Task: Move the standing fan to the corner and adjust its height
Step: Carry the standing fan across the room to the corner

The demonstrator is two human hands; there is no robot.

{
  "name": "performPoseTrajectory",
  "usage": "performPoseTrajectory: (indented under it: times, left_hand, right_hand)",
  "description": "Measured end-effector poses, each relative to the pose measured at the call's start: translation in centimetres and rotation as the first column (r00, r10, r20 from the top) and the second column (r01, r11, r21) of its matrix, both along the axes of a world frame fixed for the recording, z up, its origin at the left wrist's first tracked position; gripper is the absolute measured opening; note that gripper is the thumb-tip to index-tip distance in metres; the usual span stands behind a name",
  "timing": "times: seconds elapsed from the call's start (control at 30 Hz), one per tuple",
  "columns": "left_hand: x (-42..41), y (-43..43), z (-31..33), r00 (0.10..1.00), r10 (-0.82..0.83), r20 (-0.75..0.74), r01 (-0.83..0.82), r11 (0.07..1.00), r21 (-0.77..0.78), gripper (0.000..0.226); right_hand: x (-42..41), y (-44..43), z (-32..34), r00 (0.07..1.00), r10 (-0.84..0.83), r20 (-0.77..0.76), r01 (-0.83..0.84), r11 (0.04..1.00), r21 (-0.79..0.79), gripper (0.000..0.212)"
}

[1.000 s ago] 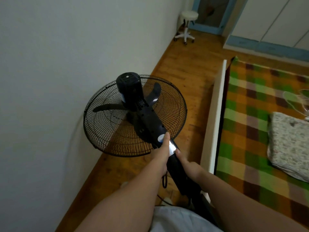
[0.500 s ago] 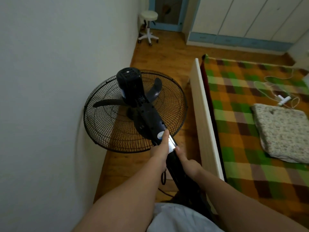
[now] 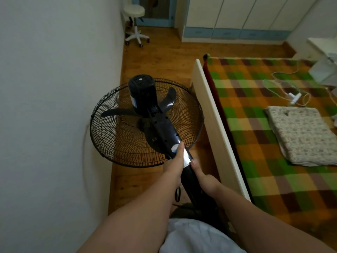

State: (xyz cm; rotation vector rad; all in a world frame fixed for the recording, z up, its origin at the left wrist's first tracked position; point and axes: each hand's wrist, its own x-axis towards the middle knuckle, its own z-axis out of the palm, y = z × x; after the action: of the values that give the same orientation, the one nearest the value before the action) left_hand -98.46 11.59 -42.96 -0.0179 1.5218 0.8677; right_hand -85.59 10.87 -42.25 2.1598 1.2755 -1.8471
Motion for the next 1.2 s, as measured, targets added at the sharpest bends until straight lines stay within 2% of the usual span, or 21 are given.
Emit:
performPoseTrajectory:
  times: [0.17,0.4,0.47,0.57,0.63,0.7,0.83,0.93,1.2]
  left_hand:
    - [-1.1,6.9,-0.8,0.999,-0.024,-0.028,0.023,0.999,-0.037,0.111]
    - [-2.2,17.9,-0.5,0.999,-0.044,0.004,0.044,0.998,-0.034,0.112]
    - [-2.4,20.3,-0.2,0.999,-0.038,0.007,0.038,0.999,-0.032,0.115]
    - [-3.1,23.3,-0.1,0.999,-0.046,-0.006,0.046,0.998,-0.040,0.115]
    - [-3.6,25.2,0.0,0.999,-0.049,-0.005,0.048,0.998,-0.042,0.114]
    - [-4.2,26.8,0.0,0.999,-0.053,-0.011,0.052,0.998,-0.044,0.114]
    - [-6.3,30.9,-0.4,0.996,-0.093,-0.001,0.093,0.995,-0.039,0.112]
    - [-8.6,34.8,-0.9,0.992,-0.126,0.002,0.126,0.991,-0.047,0.111]
    - [-17.9,46.6,-0.4,0.976,-0.219,-0.017,0.218,0.975,-0.047,0.116]
  right_hand:
    - [-1.2,6.7,-0.9,0.997,-0.051,-0.059,0.047,0.997,-0.062,0.132]
    - [-2.3,17.6,-0.5,0.992,-0.111,-0.056,0.108,0.993,-0.041,0.149]
    - [-2.7,20.0,-0.4,0.990,-0.121,-0.069,0.120,0.992,-0.026,0.139]
    - [-3.3,22.9,-0.2,0.977,-0.146,-0.154,0.151,0.988,0.023,0.104]
    - [-3.7,24.7,-0.4,0.974,-0.153,-0.167,0.158,0.987,0.020,0.097]
    - [-4.4,26.2,-0.3,0.982,-0.141,-0.123,0.142,0.990,0.006,0.098]
    - [-6.4,29.8,-0.4,0.988,-0.139,-0.062,0.137,0.990,-0.034,0.124]
    - [-8.9,33.3,-0.6,0.981,-0.187,-0.055,0.186,0.982,-0.030,0.134]
    - [-18.4,44.0,0.0,0.968,-0.245,-0.051,0.243,0.969,-0.048,0.115]
